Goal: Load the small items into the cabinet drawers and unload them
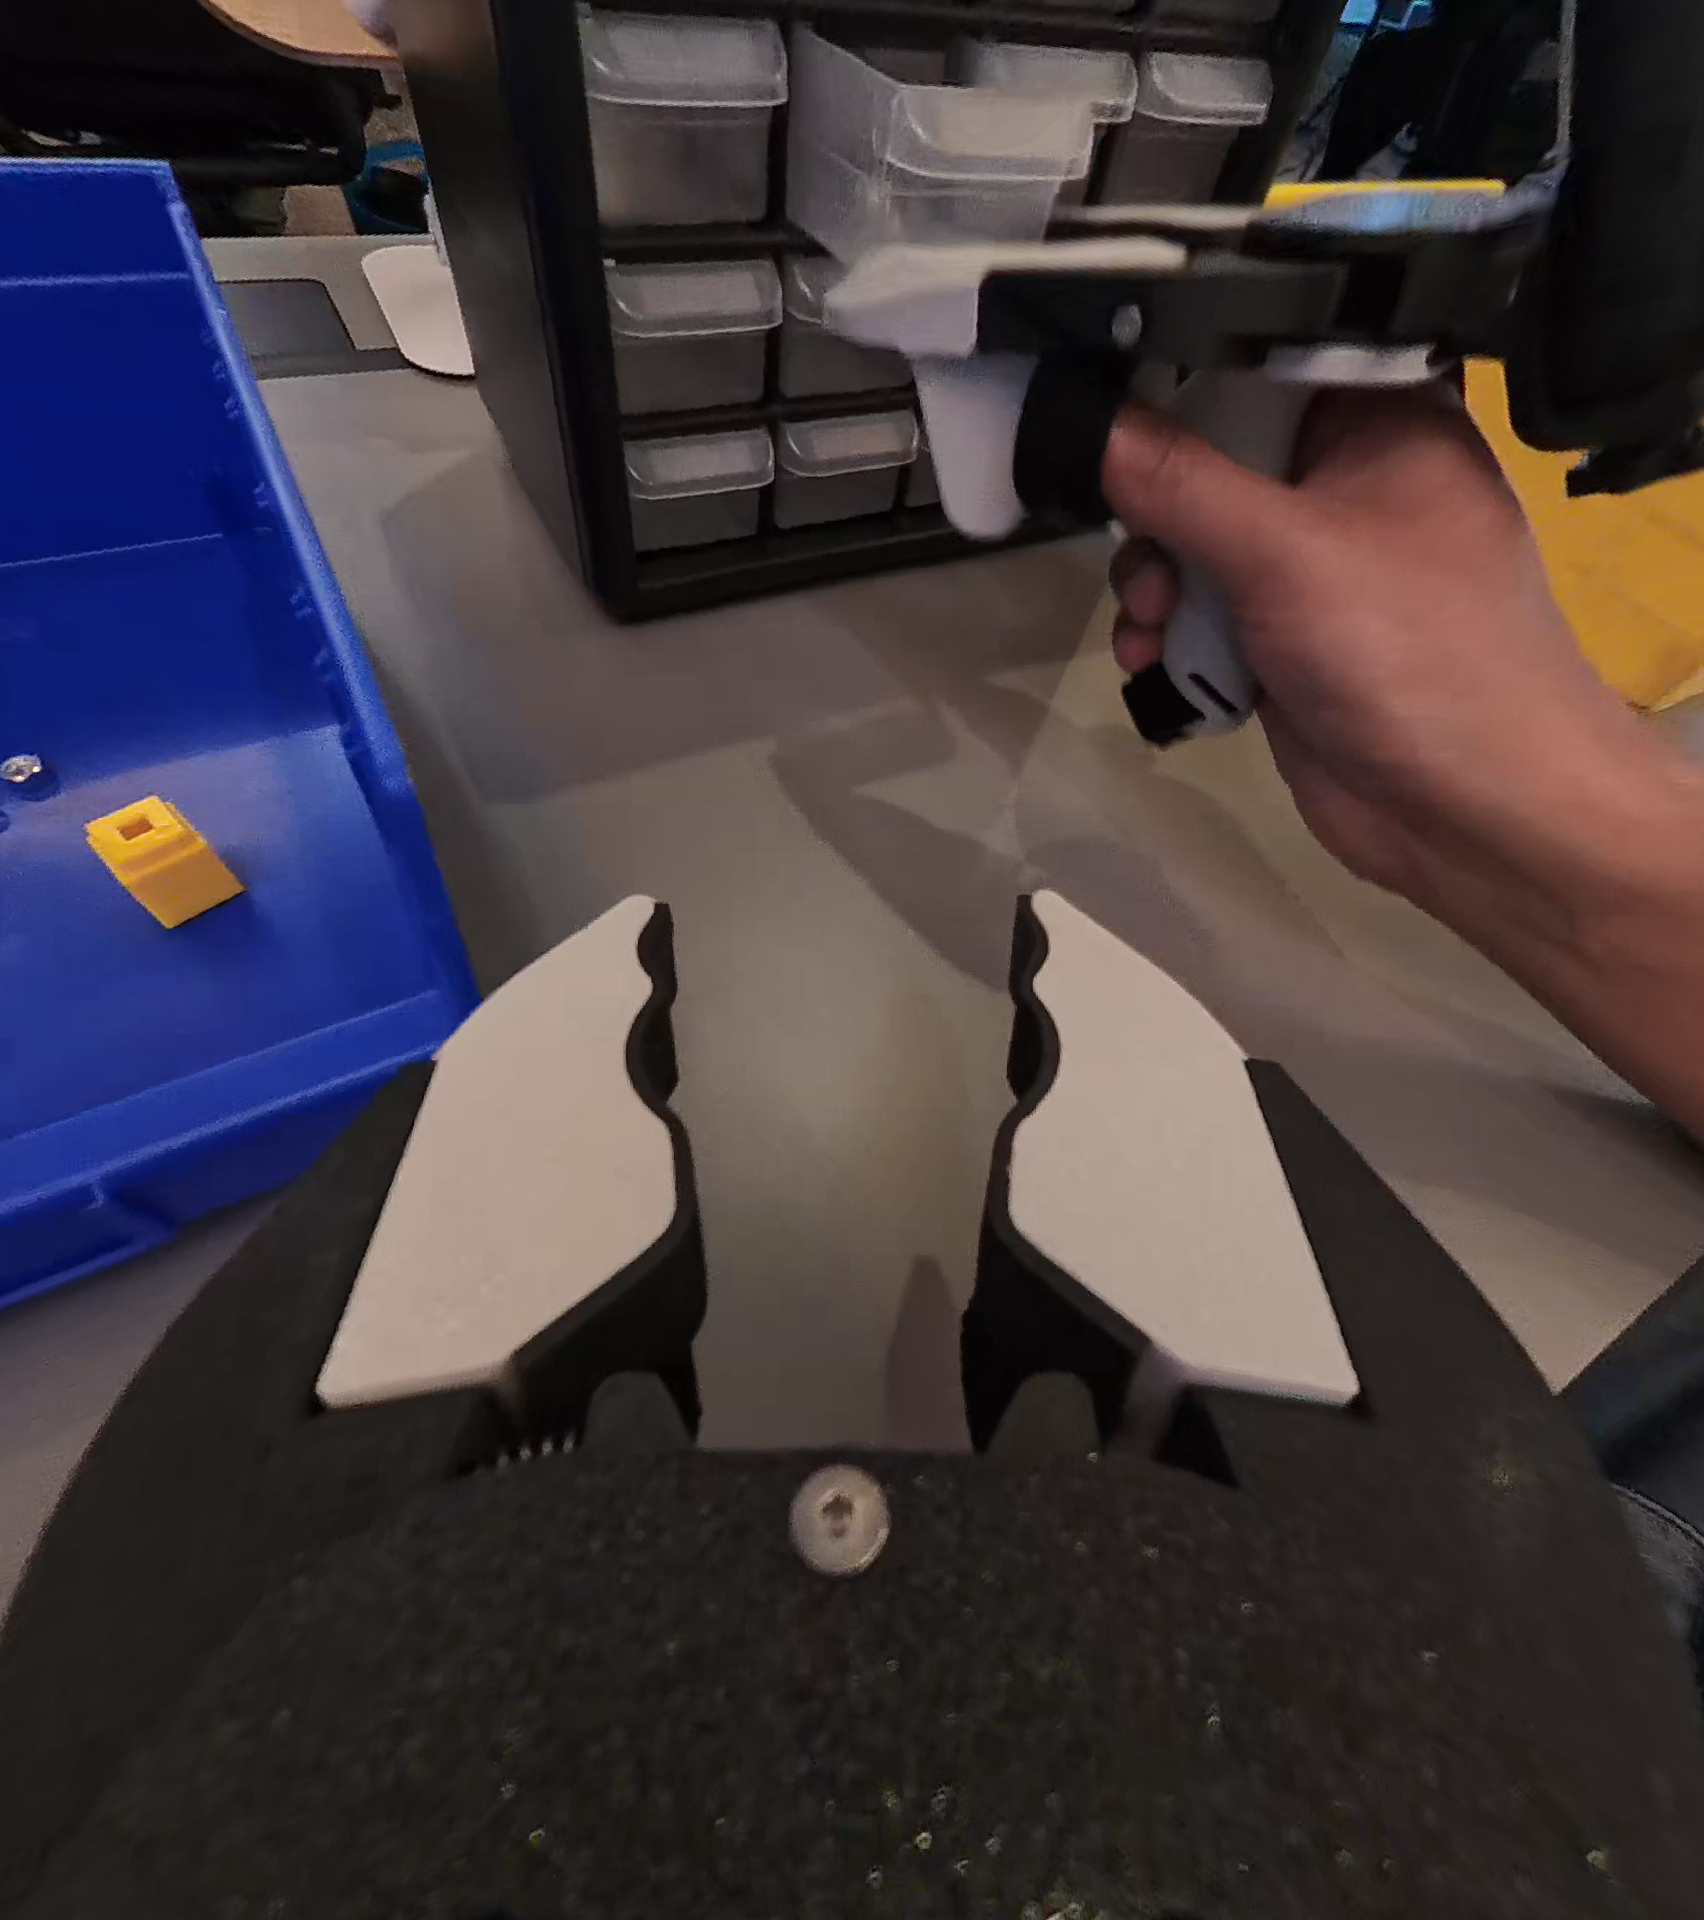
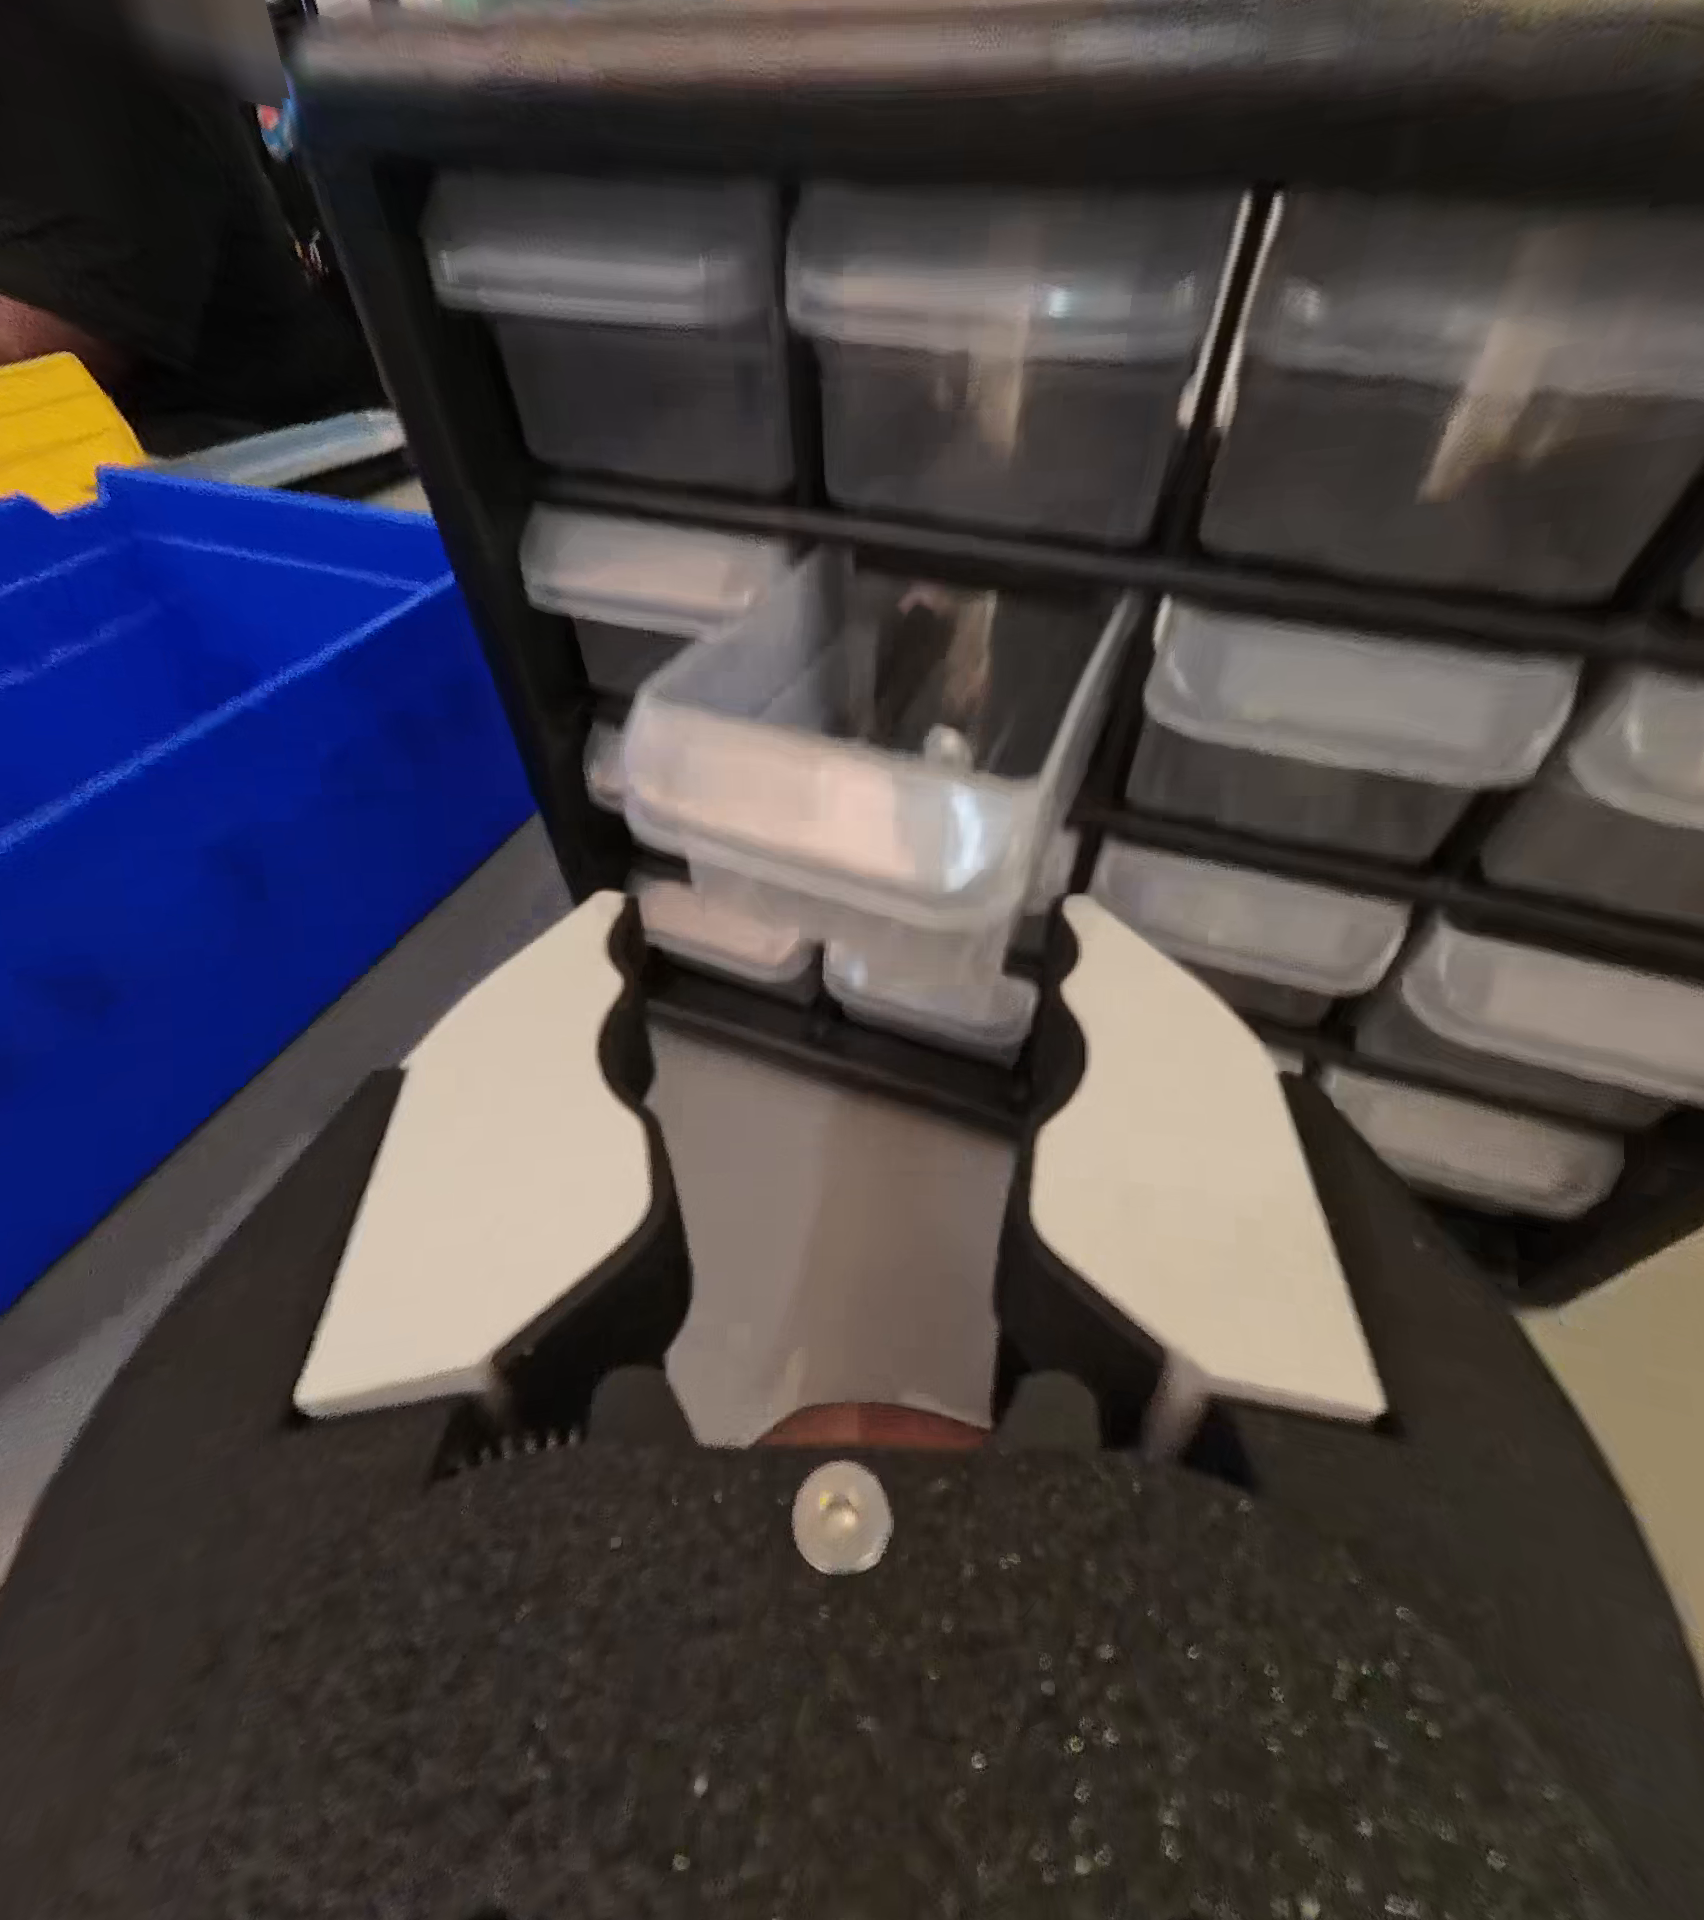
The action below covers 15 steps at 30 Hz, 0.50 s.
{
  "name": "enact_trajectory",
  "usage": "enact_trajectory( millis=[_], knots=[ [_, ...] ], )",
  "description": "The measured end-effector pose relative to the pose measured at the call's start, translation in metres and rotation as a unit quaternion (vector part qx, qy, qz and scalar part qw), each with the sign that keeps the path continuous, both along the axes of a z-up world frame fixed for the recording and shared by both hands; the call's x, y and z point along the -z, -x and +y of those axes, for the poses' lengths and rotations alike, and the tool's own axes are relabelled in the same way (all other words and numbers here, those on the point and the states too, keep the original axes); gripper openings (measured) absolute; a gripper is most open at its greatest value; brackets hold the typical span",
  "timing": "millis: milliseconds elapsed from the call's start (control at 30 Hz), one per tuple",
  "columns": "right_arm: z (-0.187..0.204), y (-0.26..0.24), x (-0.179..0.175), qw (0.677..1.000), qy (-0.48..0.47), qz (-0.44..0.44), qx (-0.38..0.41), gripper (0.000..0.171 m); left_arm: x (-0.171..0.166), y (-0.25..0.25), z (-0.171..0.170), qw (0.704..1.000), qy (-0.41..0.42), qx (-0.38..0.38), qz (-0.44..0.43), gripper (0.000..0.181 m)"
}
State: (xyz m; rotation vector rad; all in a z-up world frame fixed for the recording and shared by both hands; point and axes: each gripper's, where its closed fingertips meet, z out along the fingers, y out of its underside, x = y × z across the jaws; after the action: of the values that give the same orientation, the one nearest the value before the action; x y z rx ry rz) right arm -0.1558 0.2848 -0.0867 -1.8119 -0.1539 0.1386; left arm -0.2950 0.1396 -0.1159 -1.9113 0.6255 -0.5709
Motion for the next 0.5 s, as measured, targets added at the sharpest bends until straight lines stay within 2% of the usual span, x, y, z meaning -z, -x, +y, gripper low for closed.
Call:
enact_trajectory(
  millis=[33, 100, 133, 233, 500],
  knots=[
    [-0.007, -0.001, 0.006, 1.000, 0.002, 0.002, 0.000, 0.061, -0.001, -0.001, 0.000, 1.000, -0.002, 0.001, 0.002, 0.062],
    [-0.021, -0.001, 0.005, 1.000, -0.019, 0.009, -0.011, 0.022, -0.001, -0.004, 0.000, 1.000, -0.002, 0.006, 0.002, 0.062],
    [-0.026, 0.000, 0.000, 0.999, -0.039, 0.011, -0.014, 0.010, -0.001, -0.006, 0.000, 1.000, 0.000, 0.009, 0.001, 0.061],
    [-0.024, -0.003, -0.011, 0.998, -0.061, -0.007, -0.001, 0.009, 0.000, -0.012, 0.000, 1.000, 0.008, 0.020, -0.003, 0.061],
    [0.017, -0.003, -0.017, 0.999, -0.047, -0.009, 0.007, 0.011, 0.000, -0.014, -0.001, 1.000, -0.004, 0.022, 0.018, 0.061]
  ],
)
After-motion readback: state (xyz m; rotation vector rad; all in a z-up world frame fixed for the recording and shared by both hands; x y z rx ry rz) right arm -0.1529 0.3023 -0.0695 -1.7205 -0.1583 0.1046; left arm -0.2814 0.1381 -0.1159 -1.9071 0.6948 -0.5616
